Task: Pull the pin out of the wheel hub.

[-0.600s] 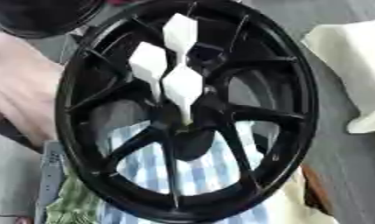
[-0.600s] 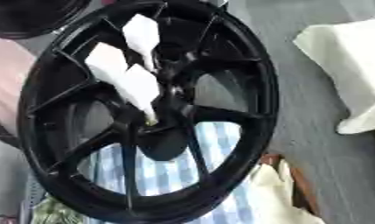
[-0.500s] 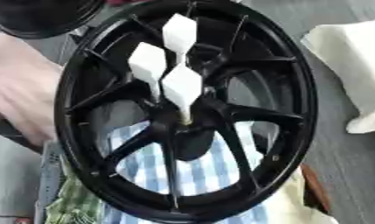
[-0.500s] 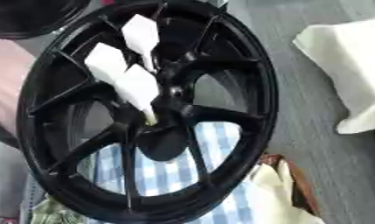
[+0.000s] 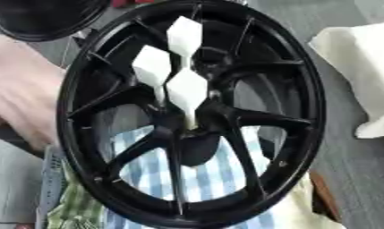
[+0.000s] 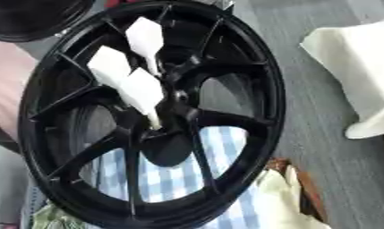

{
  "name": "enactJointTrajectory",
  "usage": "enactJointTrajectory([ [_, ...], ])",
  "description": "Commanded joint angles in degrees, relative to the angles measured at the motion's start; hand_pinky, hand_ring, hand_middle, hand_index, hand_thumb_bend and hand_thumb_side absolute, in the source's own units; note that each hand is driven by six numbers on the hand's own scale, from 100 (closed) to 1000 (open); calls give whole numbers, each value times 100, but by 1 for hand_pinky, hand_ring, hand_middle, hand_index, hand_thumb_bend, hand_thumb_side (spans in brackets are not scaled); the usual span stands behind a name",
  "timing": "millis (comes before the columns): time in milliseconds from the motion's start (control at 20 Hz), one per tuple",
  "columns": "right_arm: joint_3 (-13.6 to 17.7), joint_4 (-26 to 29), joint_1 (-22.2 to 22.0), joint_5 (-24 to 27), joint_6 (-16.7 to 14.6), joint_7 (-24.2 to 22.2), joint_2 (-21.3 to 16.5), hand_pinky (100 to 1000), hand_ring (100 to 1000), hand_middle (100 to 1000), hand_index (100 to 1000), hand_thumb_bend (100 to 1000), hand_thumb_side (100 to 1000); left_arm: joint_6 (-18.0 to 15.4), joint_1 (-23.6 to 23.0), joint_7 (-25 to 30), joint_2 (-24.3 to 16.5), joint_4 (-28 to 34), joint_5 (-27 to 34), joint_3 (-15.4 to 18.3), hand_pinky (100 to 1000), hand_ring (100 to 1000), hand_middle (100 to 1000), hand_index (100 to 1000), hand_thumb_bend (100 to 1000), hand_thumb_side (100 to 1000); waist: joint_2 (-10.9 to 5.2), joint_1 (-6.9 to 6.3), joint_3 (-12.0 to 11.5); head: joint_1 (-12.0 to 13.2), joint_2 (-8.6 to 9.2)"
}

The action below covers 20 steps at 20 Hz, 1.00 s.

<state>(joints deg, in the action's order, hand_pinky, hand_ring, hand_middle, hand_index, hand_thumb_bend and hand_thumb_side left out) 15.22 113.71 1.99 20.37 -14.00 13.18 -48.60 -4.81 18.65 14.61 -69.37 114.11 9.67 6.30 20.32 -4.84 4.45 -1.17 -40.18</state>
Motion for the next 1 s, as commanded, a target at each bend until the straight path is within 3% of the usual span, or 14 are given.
enactJointTrajectory([
  [50,51,88,36,33,8,-7,-108,871,754,628,800,100,615,-1,212,130,-285,48,27,-57,796,819,719,800,210,694,-155,21,13,18,24],
  [300,13,88,67,69,21,-40,-108,872,754,627,801,100,621,17,665,456,-444,48,-46,-400,800,829,721,804,230,693,-159,21,46,23,39],
  [700,-37,88,137,128,62,-81,-141,872,754,625,799,100,619,68,1472,1091,-370,48,-184,-1086,797,811,702,813,236,717,-170,7,151,-10,56],
  [1000,-75,88,187,163,77,-128,-156,872,755,626,799,100,623,388,2053,1592,-260,48,-204,-1727,799,824,710,820,267,733,-203,0,215,45,9],
])
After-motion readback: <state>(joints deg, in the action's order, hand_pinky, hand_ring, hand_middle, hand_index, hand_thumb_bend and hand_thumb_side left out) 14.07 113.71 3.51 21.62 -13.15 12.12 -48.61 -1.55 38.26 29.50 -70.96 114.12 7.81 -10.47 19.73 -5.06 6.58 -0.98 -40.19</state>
